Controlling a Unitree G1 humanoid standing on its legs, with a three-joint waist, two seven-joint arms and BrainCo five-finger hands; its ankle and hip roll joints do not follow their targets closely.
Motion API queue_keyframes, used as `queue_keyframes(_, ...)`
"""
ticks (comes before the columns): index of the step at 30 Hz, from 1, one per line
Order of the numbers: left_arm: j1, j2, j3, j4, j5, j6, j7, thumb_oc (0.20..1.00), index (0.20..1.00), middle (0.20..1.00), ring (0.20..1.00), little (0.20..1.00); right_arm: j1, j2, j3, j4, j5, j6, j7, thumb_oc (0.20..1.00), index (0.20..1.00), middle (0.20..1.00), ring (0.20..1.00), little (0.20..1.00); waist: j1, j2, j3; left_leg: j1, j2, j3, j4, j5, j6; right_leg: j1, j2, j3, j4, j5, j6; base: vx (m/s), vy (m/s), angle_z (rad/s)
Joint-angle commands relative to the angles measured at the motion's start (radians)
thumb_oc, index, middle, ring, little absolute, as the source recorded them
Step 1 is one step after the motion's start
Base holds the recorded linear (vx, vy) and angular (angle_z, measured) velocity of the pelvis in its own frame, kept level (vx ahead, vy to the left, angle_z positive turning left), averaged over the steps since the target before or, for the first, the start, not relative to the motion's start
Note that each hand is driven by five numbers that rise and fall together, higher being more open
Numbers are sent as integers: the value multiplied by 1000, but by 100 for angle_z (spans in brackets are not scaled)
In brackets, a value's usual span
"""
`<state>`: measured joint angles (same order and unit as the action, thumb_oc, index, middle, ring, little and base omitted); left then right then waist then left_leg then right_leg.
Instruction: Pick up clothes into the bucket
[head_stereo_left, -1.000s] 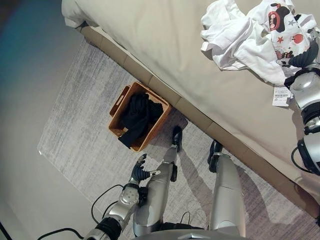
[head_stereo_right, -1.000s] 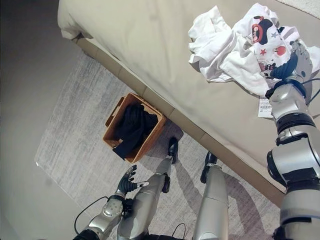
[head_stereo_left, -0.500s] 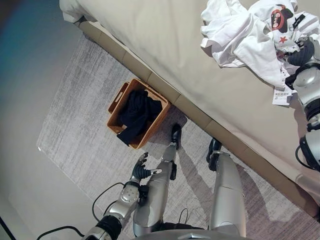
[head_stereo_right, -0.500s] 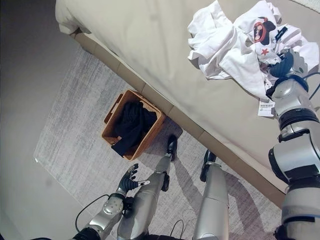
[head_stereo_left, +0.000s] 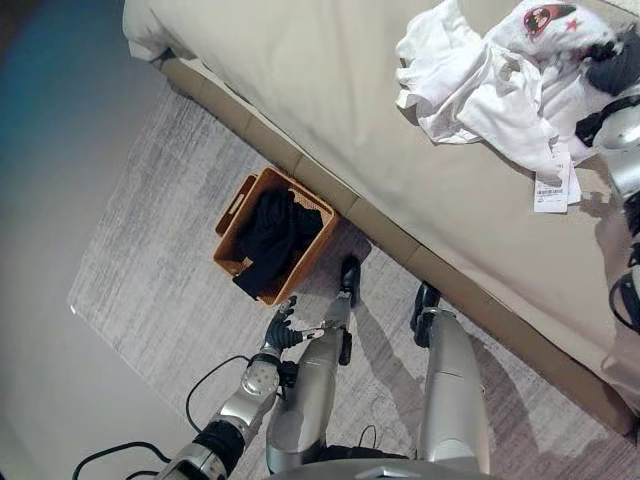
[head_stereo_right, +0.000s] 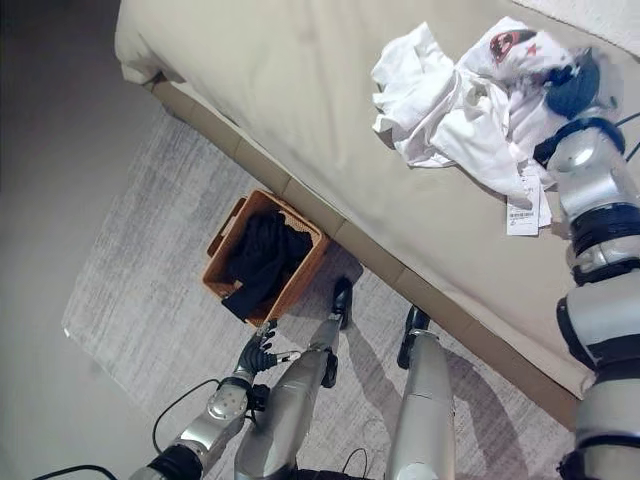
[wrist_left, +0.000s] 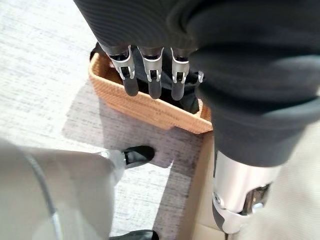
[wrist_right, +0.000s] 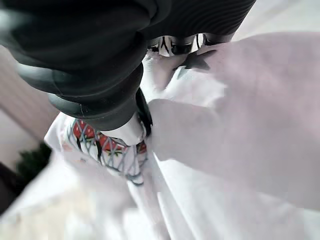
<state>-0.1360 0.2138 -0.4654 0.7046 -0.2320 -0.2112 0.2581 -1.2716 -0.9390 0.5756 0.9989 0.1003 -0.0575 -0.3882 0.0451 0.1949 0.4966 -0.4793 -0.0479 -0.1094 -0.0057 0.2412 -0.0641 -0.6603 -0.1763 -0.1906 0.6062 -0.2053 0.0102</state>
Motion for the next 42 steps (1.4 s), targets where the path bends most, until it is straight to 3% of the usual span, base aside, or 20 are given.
queue_keyframes(1, -4, 50, 35, 40, -14, -22, 26, 1000, 1000, 1000, 1000, 1000, -128, -79, -65, -98, 87, -93, -129, 200, 200, 200, 200, 200, -1, -105, 23, 102, -23, 6, 73, -153, 16, 149, -9, 63, -231, 158, 96, 36, 63, -10)
queue_keyframes(6, 41, 94, 99, 75, -2, -12, 29, 1000, 1000, 1000, 1000, 1000, -111, -131, -153, -290, 92, -132, -188, 200, 200, 200, 200, 200, -13, -163, -21, 184, -18, 38, 99, -203, 24, 264, 11, 83, -291, 179, 110, 72, 57, -22)
queue_keyframes(12, 88, 130, 146, 118, 8, 0, 4, 1000, 1000, 1000, 1000, 1000, -168, -167, -100, -279, 109, -131, -147, 200, 200, 200, 200, 200, -20, -217, -115, 267, -9, 74, 93, -232, 27, 371, 30, 94, -388, 213, 125, 78, 46, -24)
queue_keyframes(20, 144, 136, 199, 160, 20, 21, -21, 1000, 1000, 1000, 1000, 1000, -218, -178, -61, -215, 132, -125, -111, 200, 200, 200, 200, 200, -17, -262, -233, 371, 8, 108, 82, -270, 26, 501, 50, 106, -490, 230, 135, 87, 22, -19)
queue_keyframes(30, 216, 117, 229, 164, 26, 45, -51, 1000, 1000, 1000, 1000, 1000, -200, -196, 2, -162, 95, -76, -20, 200, 200, 200, 200, 200, -19, -284, -343, 469, 22, 122, 50, -290, 27, 604, 58, 102, -534, 221, 135, 67, 1, -6)
queue_keyframes(42, 243, 118, 237, 88, 0, 46, -62, 1000, 1000, 1000, 1000, 1000, -235, -187, 6, -25, 127, -59, -7, 200, 200, 200, 200, 200, -10, -292, -410, 529, 29, 118, 16, -293, 25, 674, 60, 86, -576, 222, 139, 38, -2, -2)
